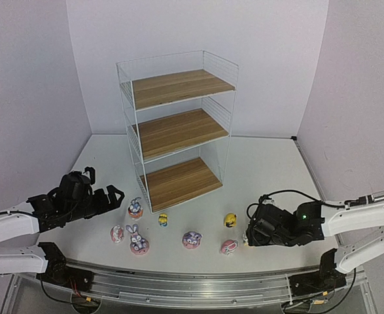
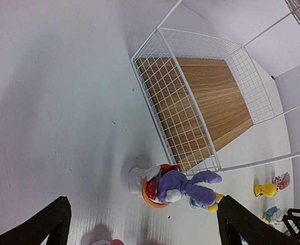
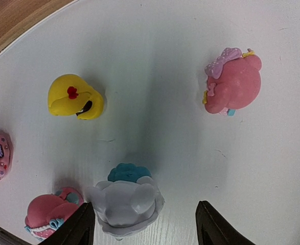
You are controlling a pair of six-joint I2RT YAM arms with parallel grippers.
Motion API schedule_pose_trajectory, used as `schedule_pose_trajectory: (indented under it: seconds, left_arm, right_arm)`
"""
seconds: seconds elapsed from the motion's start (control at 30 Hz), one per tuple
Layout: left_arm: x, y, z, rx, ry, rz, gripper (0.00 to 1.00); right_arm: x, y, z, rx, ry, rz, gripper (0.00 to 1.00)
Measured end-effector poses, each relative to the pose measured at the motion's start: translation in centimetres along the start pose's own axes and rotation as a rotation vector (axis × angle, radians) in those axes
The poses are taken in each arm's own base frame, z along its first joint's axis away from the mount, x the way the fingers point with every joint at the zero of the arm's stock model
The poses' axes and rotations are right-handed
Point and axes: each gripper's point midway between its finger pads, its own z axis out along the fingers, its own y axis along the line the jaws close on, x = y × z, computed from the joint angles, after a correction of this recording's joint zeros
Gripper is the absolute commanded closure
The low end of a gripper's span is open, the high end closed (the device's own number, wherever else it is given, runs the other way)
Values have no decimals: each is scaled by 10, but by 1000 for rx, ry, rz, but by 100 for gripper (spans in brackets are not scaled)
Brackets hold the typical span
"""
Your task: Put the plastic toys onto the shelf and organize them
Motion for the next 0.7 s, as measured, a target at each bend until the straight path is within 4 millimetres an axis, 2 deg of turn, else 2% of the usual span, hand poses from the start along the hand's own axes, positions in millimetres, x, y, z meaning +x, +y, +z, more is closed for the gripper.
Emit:
schedule_pose_trajectory:
  seconds: [0.23, 0.33, 0.5, 0.7]
  left_arm:
    - [-1, -2, 1, 15, -7, -3, 0]
    - [1, -2, 2, 21, -5, -4, 0]
    - [1, -2, 2, 22, -6, -4, 0]
    - [1, -2, 2, 24, -7, -4, 0]
  right_arm:
    - [3, 13, 9, -41, 9, 3, 42]
    - [5, 13, 10, -40, 12, -1, 45]
    - [6, 12, 11, -39, 13, -6, 56]
    - [6, 12, 12, -44, 10, -3, 59]
